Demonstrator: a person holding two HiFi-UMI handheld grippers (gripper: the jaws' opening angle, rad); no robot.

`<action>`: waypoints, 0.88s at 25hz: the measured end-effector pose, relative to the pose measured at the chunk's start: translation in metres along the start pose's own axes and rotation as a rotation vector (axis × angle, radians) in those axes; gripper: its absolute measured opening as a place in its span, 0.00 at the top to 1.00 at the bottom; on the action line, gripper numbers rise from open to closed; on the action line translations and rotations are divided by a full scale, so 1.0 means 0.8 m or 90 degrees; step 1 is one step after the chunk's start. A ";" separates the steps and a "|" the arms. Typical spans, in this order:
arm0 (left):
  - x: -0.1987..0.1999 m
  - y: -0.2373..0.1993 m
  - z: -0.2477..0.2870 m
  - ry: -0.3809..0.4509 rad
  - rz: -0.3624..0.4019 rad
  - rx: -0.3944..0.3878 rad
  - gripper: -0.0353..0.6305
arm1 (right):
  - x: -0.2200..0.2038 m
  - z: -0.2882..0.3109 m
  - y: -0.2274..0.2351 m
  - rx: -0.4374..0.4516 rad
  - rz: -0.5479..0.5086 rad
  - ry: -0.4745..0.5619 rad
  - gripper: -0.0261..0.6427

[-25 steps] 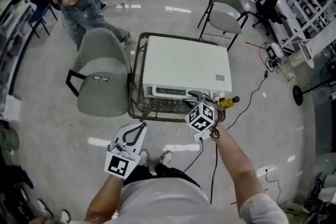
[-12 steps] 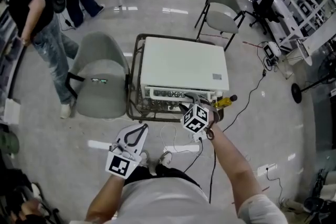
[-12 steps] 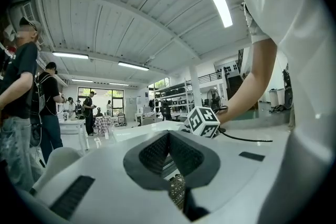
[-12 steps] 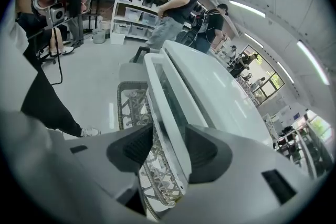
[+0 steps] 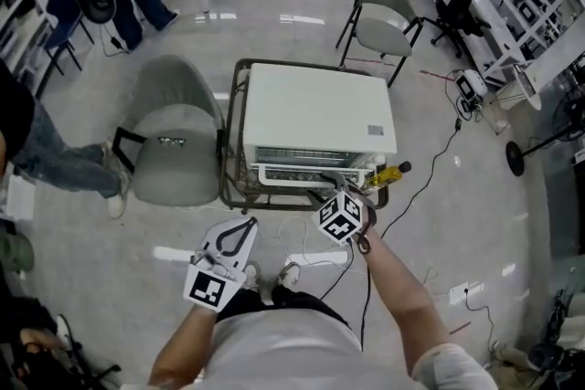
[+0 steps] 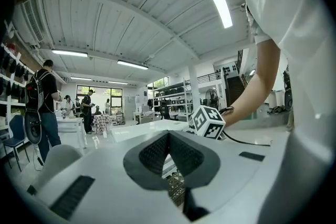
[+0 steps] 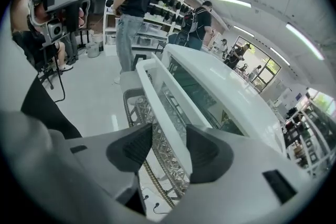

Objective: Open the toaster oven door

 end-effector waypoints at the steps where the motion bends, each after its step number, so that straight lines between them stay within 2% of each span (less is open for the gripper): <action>1: 0.001 0.000 -0.001 0.001 -0.001 -0.001 0.92 | -0.001 -0.002 -0.003 -0.001 0.006 0.001 0.64; 15: -0.001 0.006 -0.013 -0.006 -0.010 -0.019 0.92 | -0.018 -0.012 -0.046 0.003 0.063 -0.014 0.64; 22: 0.000 0.005 -0.019 -0.004 -0.009 -0.016 0.92 | -0.025 -0.016 -0.063 -0.001 0.068 -0.015 0.64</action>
Point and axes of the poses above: the fingertips, and each gripper's own axes: z forward along the fingers, y to its right, x out of its top, the point moved 9 cm from there along -z, backward along the fingers, and after that the axes turned 12 degrees about y, right-handed, at the moved point
